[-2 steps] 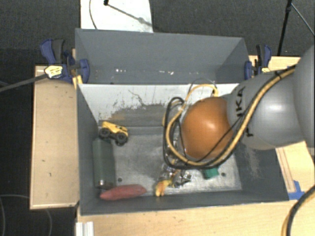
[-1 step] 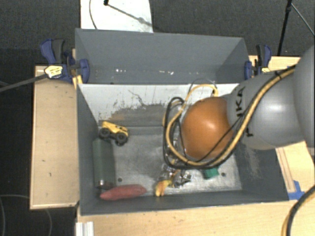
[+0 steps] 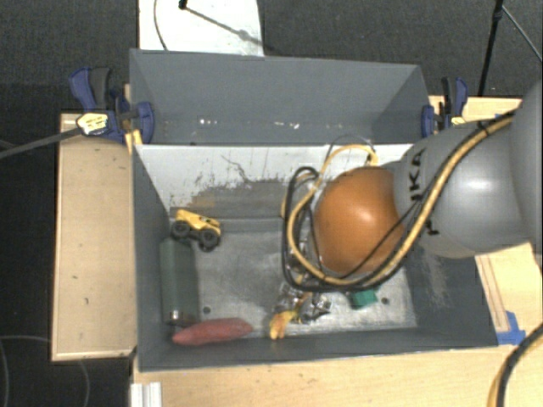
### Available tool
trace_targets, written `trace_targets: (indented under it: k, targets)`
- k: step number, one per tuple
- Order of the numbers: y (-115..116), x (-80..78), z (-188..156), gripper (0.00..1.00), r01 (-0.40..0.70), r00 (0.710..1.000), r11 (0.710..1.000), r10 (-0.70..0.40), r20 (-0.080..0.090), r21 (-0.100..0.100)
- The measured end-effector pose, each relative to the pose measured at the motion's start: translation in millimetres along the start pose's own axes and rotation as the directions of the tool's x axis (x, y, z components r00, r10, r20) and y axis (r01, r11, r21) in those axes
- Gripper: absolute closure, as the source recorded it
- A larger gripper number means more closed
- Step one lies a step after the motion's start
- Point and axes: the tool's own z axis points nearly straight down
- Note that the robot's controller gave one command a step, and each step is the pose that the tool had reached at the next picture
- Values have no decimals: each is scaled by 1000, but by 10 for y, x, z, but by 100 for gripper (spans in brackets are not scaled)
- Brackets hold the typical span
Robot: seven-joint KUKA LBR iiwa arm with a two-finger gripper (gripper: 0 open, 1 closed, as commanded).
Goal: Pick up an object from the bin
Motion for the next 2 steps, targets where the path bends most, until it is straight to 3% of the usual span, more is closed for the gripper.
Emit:
trace_targets:
  k: [2]
  targets:
    - [-4, 0, -346, 100, -2, 1000, 1000, 2, 1, 3]
